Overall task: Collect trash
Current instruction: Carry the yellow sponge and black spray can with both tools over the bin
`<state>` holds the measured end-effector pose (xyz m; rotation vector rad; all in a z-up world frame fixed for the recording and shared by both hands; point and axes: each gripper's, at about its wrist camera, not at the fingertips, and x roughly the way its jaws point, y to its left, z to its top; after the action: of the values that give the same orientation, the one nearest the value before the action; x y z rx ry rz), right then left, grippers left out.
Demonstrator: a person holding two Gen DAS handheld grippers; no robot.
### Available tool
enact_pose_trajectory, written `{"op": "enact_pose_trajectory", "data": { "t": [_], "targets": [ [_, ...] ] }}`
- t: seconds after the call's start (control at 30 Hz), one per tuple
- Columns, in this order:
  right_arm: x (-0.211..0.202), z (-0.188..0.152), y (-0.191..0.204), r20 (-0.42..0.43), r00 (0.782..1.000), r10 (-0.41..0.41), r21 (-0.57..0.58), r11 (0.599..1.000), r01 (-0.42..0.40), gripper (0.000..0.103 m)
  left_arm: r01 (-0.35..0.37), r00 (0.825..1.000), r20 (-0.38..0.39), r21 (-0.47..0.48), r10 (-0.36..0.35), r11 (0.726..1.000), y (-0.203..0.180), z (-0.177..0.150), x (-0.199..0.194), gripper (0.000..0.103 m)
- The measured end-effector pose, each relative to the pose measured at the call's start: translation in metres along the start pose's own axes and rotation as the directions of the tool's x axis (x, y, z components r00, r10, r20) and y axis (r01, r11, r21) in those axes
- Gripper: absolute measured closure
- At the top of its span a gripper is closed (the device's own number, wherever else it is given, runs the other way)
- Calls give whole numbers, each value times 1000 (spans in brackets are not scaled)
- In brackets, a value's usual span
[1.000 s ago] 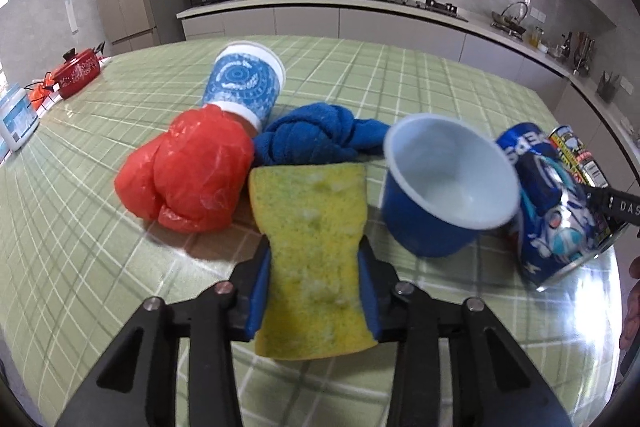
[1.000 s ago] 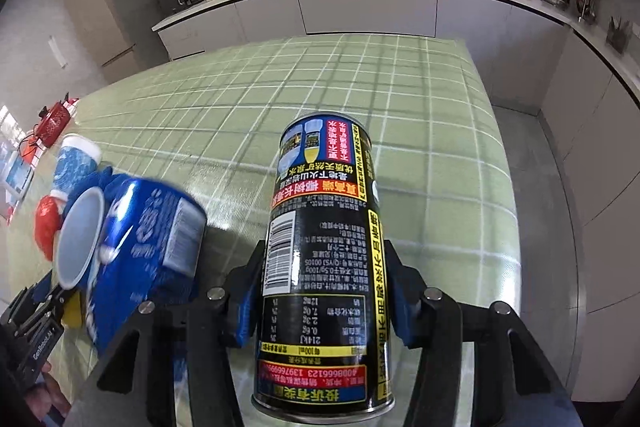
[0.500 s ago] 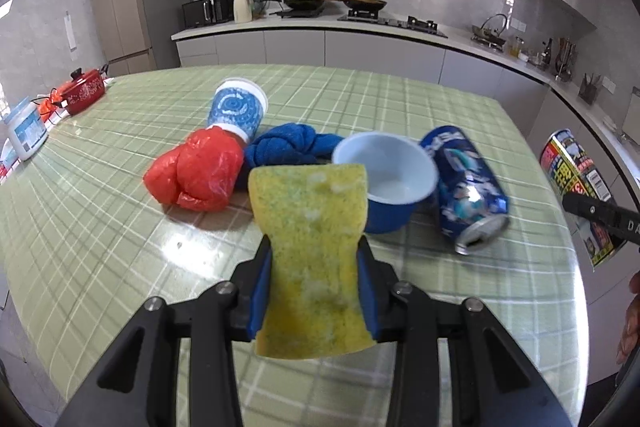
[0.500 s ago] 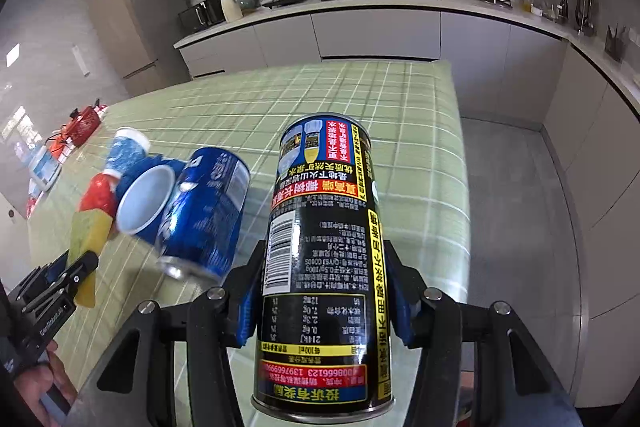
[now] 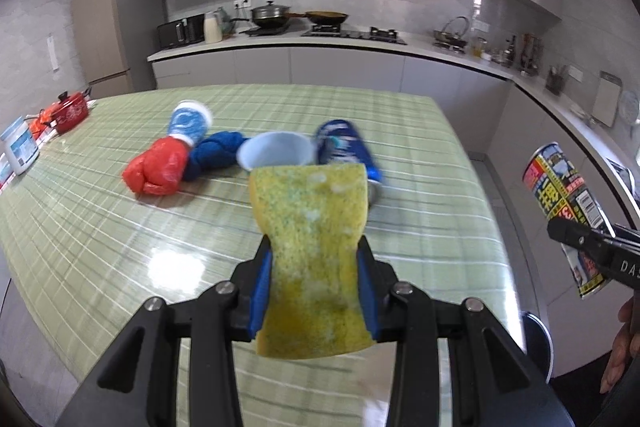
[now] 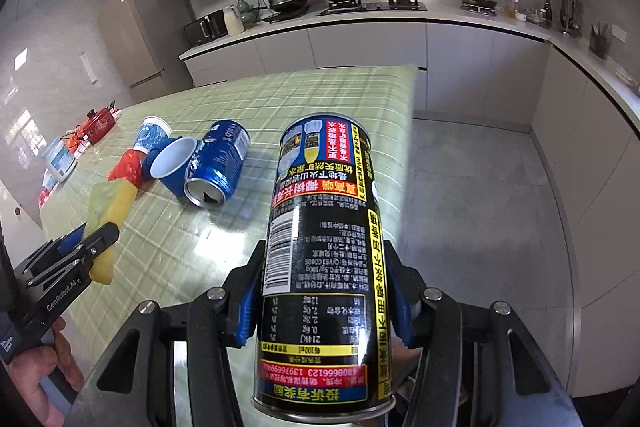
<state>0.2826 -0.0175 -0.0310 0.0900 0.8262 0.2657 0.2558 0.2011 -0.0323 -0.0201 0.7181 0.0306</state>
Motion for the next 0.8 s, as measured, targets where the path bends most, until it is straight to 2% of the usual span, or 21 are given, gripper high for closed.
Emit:
{"op": "enact_pose_trajectory", "data": {
  "t": [0.4,0.8],
  "targets": [
    [-61,-47,-66,9,997,-79,53,995,79,48,121,992,10,85,-122,989,-86,-14,-25,64],
    [-97,-94,-145,-27,988,-149,126,980,151,48,254,967,-41,184,-251,950,-181,-39,-36,64]
  ]
}}
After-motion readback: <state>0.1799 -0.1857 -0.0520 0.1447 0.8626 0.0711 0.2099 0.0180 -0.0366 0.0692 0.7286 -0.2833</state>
